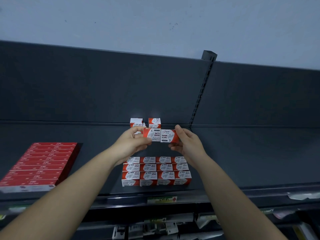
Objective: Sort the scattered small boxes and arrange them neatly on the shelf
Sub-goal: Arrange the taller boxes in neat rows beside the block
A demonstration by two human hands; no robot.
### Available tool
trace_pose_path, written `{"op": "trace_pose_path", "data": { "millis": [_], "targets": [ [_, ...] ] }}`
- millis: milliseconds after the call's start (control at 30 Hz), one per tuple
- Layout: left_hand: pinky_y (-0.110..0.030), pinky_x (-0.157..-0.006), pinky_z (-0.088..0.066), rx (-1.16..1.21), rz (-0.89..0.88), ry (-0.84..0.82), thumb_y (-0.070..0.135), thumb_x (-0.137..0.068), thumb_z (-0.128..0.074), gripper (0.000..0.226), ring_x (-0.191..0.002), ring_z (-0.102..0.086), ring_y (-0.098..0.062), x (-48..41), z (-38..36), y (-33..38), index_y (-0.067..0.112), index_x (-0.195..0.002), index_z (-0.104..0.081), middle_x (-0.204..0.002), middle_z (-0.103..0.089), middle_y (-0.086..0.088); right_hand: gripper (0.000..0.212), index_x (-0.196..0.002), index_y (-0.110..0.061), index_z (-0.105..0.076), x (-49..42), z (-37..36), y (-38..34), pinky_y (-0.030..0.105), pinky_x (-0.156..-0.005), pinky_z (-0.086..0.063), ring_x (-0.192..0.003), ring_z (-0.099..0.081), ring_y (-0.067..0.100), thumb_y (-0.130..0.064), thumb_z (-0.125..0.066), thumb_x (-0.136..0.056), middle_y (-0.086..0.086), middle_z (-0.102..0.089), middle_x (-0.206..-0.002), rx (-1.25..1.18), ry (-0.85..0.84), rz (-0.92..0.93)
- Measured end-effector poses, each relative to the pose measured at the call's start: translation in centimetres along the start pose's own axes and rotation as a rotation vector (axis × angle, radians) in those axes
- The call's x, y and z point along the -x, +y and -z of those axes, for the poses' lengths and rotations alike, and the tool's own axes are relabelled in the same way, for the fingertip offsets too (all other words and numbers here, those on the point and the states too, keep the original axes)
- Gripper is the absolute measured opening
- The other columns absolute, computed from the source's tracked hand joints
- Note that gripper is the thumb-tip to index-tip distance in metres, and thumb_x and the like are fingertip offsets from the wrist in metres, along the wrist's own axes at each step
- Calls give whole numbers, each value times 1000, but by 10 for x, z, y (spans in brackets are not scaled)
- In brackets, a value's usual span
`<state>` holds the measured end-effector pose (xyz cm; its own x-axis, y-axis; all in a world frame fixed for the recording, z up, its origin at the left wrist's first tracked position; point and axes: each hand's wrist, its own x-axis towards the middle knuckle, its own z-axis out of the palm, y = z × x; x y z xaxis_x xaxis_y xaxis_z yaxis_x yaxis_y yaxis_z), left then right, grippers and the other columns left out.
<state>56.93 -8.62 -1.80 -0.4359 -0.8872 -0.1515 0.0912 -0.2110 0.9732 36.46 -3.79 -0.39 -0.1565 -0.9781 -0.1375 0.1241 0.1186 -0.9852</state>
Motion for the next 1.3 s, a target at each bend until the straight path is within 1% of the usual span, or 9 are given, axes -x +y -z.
{"op": "trace_pose_path", "data": {
  "millis": [167, 300, 367, 433, 633, 800, 933, 1167, 1300],
  "targets": [
    [-23, -72, -52, 100, -17, 88, 17, -94, -61, 13, -82, -62, -13, 5, 1, 5, 17, -105, -67, -98, -73, -3, 23, -96, -4, -66, 0, 4, 4, 24, -61, -57, -69, -69, 18, -27, -61, -95, 11, -73, -86, -31, 43, 30],
    [-44, -89, -56, 60, 49, 40, 23, -96, -59, 22, -103, -68, -27, 6, -14, -4, 14, -114, -67, -110, -71, -18, 19, -102, -9, -67, -4, -11, 19, 29, -82, -59, -89, -73, 18, -26, -58, -97, 7, -73, -99, 131, -45, 37],
    [-49, -92, -55, 20, 53, 88, 23, -95, -61, 20, -93, -66, -29, 2, -24, -11, 14, -111, -69, -100, -69, -22, 18, -104, -18, -66, -10, -20, 25, 33, -87, -58, -95, -70, 15, -32, -57, -97, 0, -72, -101, 295, -71, 81],
    [-47, -92, -56, 5, 41, 155, 20, -96, -60, 15, -77, -66, -18, -1, -28, -11, 13, -106, -68, -81, -68, -8, 15, -102, -22, -65, -15, -22, 25, 35, -88, -58, -95, -68, 12, -32, -54, -98, -5, -70, -99, 390, -23, 107],
    [-31, -78, -59, -11, 74, 196, 14, -98, -54, 22, -90, -73, -18, -3, -10, -7, 16, -119, -61, -101, -75, -6, 9, -104, -25, -62, -24, -6, 28, 43, -87, -57, -95, -64, 17, -25, -55, -98, -7, -65, -101, 579, 17, 66],
    [-22, -62, -52, -58, 89, 248, 15, -96, -58, 32, -78, -72, -11, -6, 8, -9, 19, -127, -50, -105, -72, -5, 14, -107, -30, -62, -31, -8, 34, 38, -97, -52, -110, -56, 10, -23, -59, -96, -11, -59, -117, 731, -35, 45],
    [-23, -62, -51, -100, 81, 294, 17, -92, -66, 38, -78, -68, -17, -6, 21, -11, 20, -125, -48, -102, -72, -9, 22, -117, -25, -63, -38, -18, 35, 22, -86, -44, -108, -50, 5, -19, -59, -96, -10, -57, -119, 816, -78, 57],
    [-23, -62, -47, -177, 91, 300, 18, -92, -66, 23, -73, -64, -13, -7, 44, -16, 15, -114, -61, -97, -73, -8, 36, -129, -19, -59, -54, -36, 36, 20, -89, -43, -118, -53, 13, -13, -62, -93, 0, -55, -132, 989, -81, 76],
    [-21, -60, -46, -151, 95, 301, 17, -92, -65, 22, -72, -63, -12, -11, 52, -16, 15, -114, -62, -98, -73, -7, 50, -137, -17, -51, -63, -44, 39, 22, -90, -42, -123, -52, 17, -23, -67, -91, 2, -51, -140, 1015, -88, -7]
  ]
}}
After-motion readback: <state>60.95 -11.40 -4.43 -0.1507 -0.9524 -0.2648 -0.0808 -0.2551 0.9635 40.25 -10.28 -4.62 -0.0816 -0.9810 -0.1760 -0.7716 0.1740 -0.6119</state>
